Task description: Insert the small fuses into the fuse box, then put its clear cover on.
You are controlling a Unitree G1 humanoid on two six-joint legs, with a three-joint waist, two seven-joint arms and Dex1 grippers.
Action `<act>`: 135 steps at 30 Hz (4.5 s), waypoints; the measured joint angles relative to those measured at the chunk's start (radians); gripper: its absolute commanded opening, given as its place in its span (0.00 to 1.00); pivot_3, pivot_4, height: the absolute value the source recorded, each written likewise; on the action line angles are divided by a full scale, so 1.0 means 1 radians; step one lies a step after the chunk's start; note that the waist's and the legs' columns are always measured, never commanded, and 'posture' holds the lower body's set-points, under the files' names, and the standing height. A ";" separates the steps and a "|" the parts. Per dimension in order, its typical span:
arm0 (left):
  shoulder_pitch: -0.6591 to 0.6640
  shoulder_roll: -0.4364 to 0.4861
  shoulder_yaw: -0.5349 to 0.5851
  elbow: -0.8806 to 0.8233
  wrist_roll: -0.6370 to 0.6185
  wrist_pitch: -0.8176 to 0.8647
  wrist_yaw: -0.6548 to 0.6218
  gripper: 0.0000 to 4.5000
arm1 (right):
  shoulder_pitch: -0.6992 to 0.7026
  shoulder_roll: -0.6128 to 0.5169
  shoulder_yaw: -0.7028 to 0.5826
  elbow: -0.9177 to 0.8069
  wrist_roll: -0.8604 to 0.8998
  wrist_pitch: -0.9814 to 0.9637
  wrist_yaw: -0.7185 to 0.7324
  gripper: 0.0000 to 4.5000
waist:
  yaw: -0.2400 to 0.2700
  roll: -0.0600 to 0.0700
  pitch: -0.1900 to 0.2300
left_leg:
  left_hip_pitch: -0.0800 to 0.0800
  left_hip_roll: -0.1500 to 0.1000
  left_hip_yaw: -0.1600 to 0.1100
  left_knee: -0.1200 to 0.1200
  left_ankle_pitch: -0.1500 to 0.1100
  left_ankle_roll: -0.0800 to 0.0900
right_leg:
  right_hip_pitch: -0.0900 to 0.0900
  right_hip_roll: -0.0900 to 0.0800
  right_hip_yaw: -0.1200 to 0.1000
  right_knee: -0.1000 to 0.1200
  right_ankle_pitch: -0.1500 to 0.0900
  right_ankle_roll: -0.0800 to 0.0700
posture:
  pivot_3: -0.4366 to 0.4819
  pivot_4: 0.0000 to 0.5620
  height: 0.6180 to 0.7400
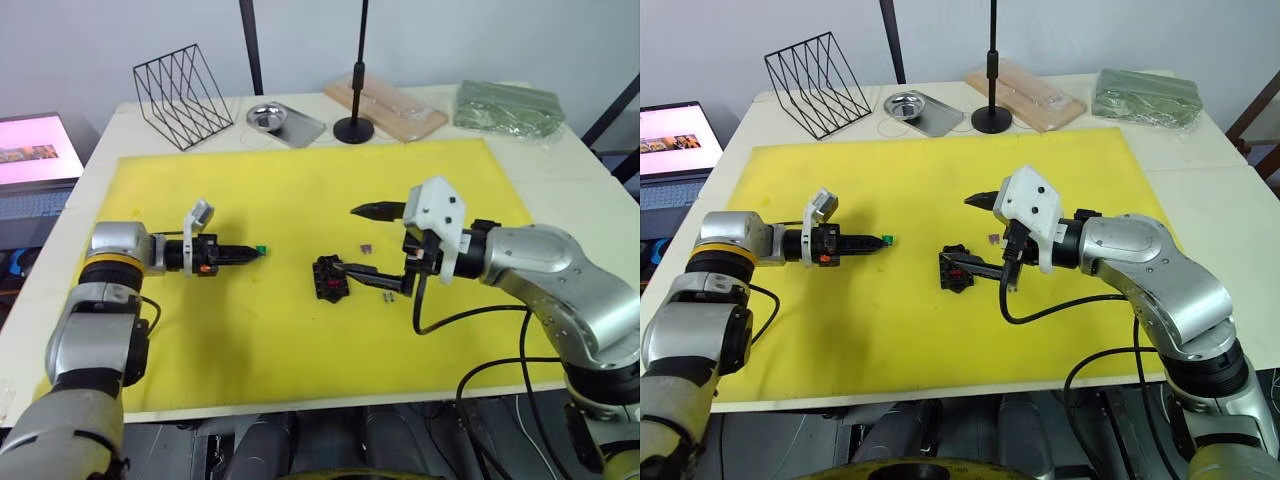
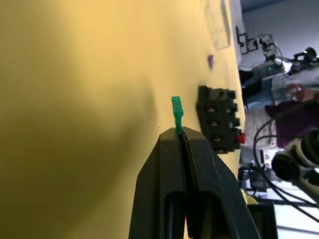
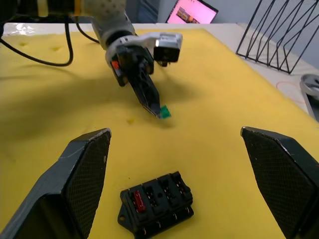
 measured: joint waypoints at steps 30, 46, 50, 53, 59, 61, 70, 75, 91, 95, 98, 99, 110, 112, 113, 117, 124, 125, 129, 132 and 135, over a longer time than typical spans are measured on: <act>0.531 0.098 0.184 -0.751 -0.623 0.432 0.450 0.01 | -0.003 0.000 0.002 0.031 0.006 -0.030 0.041 1.00 | 0.003 0.000 0.000 | 0.001 0.000 0.001 -0.002 -0.001 0.001 | 0.000 -0.002 0.001 -0.001 0.000 -0.001 | 0.48 0.27 1.00; 0.533 0.098 0.229 -0.826 -0.721 0.417 0.526 0.72 | -0.003 0.000 0.002 0.032 0.005 -0.032 0.060 1.00 | 0.006 0.000 0.000 | 0.001 0.000 0.001 -0.001 -0.001 0.000 | 0.000 -0.002 0.001 -0.001 0.000 -0.001 | 0.48 0.27 1.00; 0.505 0.102 0.227 -0.824 -0.726 0.417 0.521 0.99 | -0.003 0.000 0.002 0.032 0.005 -0.032 0.059 1.00 | 0.006 0.000 0.000 | 0.001 0.000 0.001 -0.001 -0.001 0.000 | 0.000 -0.002 0.001 -0.001 0.000 -0.001 | 0.48 0.27 1.00; 0.472 0.116 0.216 -0.789 -0.719 0.405 0.507 0.99 | -0.001 -0.001 0.001 0.032 0.004 -0.032 0.058 1.00 | 0.006 0.000 0.000 | 0.001 0.000 0.001 -0.001 -0.001 0.000 | 0.000 -0.002 0.001 -0.001 0.000 -0.001 | 0.48 0.27 1.00; 0.423 0.126 0.194 -0.716 -0.697 0.379 0.496 0.99 | 0.005 -0.003 0.000 0.032 0.004 -0.032 0.059 1.00 | 0.006 0.000 0.000 | 0.001 0.000 0.001 -0.002 -0.001 0.000 | 0.000 -0.002 0.001 -0.002 0.000 -0.001 | 0.48 0.27 1.00; 0.422 0.121 0.184 -0.694 -0.681 0.361 0.495 0.99 | 0.006 -0.006 0.000 0.032 0.005 -0.032 0.059 1.00 | 0.005 0.000 0.000 | 0.001 0.000 0.001 -0.002 -0.001 0.000 | 0.000 -0.002 0.001 -0.002 0.000 -0.001 | 0.48 0.27 1.00; 0.417 0.135 0.113 -0.625 -0.644 0.311 0.413 0.99 | 0.007 -0.021 -0.006 0.031 0.008 -0.032 0.057 1.00 | 0.006 0.000 0.000 | 0.001 0.000 0.001 -0.002 -0.001 0.000 | 0.000 -0.002 0.001 -0.002 0.000 -0.001 | 0.48 0.27 1.00; 0.395 0.144 0.070 -0.583 -0.611 0.273 0.349 0.99 | 0.016 -0.022 -0.006 0.031 0.008 -0.032 0.054 1.00 | 0.006 0.000 0.000 | 0.001 0.000 0.001 -0.001 -0.001 0.000 | 0.000 -0.002 0.001 -0.002 0.000 -0.001 | 0.48 0.27 1.00; 0.370 0.146 0.030 -0.568 -0.557 0.217 0.274 0.99 | 0.017 -0.023 -0.006 0.030 0.008 -0.032 0.049 1.00 | 0.006 0.000 0.000 | 0.000 0.000 0.001 -0.002 -0.001 0.000 | 0.000 -0.002 0.001 -0.002 0.000 -0.001 | 0.48 0.27 1.00; 0.370 0.159 0.028 -0.576 -0.550 0.195 0.240 0.99 | 0.017 -0.024 -0.006 0.030 0.008 -0.032 0.049 1.00 | 0.006 0.000 0.000 | 0.000 0.000 0.001 -0.002 -0.001 0.000 | 0.000 -0.002 0.001 -0.002 0.000 -0.001 | 0.48 0.27 1.00; 0.358 0.159 0.024 -0.580 -0.549 0.205 0.240 0.99 | 0.017 -0.026 -0.006 0.030 0.008 -0.032 0.048 1.00 | 0.006 -0.001 0.000 | 0.000 0.000 0.001 -0.002 -0.001 0.000 | 0.000 -0.002 0.001 -0.002 0.000 -0.001 | 0.48 0.27 1.00; 0.336 0.150 0.021 -0.575 -0.548 0.235 0.254 0.99 | 0.017 -0.026 -0.006 0.030 0.007 -0.032 0.047 1.00 | 0.008 -0.001 0.000 | 0.000 0.000 0.001 -0.001 -0.001 0.000 | 0.000 -0.002 0.000 -0.002 0.000 -0.001 | 0.48 0.27 1.00; 0.234 0.005 0.043 -0.546 -0.550 0.434 0.434 0.99 | 0.017 -0.027 -0.007 0.030 0.008 -0.033 0.046 1.00 | 0.003 -0.001 0.000 | 0.000 0.000 0.001 -0.001 0.000 -0.001 | 0.000 -0.001 0.000 -0.002 0.001 -0.001 | 0.48 0.27 1.00; 0.232 -0.001 0.044 -0.539 -0.553 0.437 0.456 0.99 | 0.017 -0.028 -0.007 0.030 0.008 -0.033 0.045 1.00 | 0.005 -0.001 0.000 | 0.000 0.000 0.001 -0.001 0.000 -0.001 | 0.000 -0.001 0.000 -0.002 0.001 -0.001 | 0.48 0.27 1.00; 0.231 -0.003 0.046 -0.535 -0.556 0.437 0.463 0.99 | 0.017 -0.028 -0.007 0.030 0.008 -0.033 0.045 1.00 | 0.006 -0.001 0.000 | 0.000 0.000 0.001 -0.001 0.000 -0.001 | 0.000 -0.001 0.000 -0.002 0.001 -0.001 | 0.48 0.27 1.00; 0.229 -0.004 0.057 -0.524 -0.572 0.439 0.485 0.99 | 0.017 -0.032 -0.010 0.030 0.008 -0.033 0.043 1.00 | 0.006 -0.001 0.000 | 0.000 0.000 0.001 -0.001 0.000 -0.001 | 0.000 -0.001 0.000 -0.002 0.001 -0.001 | 0.48 0.27 1.00; 0.194 0.022 0.079 -0.482 -0.566 0.433 0.500 0.99 | 0.023 -0.033 -0.020 0.016 0.008 -0.032 0.033 1.00 | 0.006 -0.001 0.000 | 0.000 0.000 0.001 -0.001 0.000 -0.001 | 0.000 -0.001 0.000 -0.002 0.001 -0.001 | 0.48 0.27 1.00; 0.190 0.018 0.081 -0.475 -0.561 0.431 0.505 0.99 | 0.023 -0.033 -0.020 0.014 0.008 -0.032 0.032 1.00 | 0.006 -0.001 0.000 | 0.000 0.000 0.001 -0.001 0.000 -0.001 | 0.000 -0.002 0.000 -0.002 0.001 -0.001 | 0.48 0.27 1.00; 0.191 -0.005 0.080 -0.473 -0.553 0.434 0.517 0.99 | 0.023 -0.033 -0.020 0.014 0.008 -0.032 0.032 1.00 | 0.007 -0.001 0.001 | 0.000 0.000 0.001 -0.001 0.001 -0.002 | 0.000 -0.002 0.000 -0.002 0.001 -0.001 | 0.48 0.27 1.00; 0.207 -0.014 0.077 -0.497 -0.552 0.432 0.517 0.99 | 0.023 -0.034 -0.020 0.014 0.009 -0.032 0.032 1.00 | 0.006 -0.001 0.001 | 0.000 0.000 0.001 -0.001 0.001 -0.002 | 0.000 -0.002 0.000 -0.002 0.001 -0.001 | 0.48 0.27 1.00; 0.222 -0.024 0.077 -0.509 -0.549 0.416 0.521 0.99 | 0.023 -0.034 -0.020 0.013 0.009 -0.031 0.031 1.00 | 0.007 -0.001 0.000 | 0.000 0.000 0.001 -0.001 0.001 -0.002 | 0.000 -0.002 0.000 -0.002 0.001 -0.001 | 0.48 0.27 1.00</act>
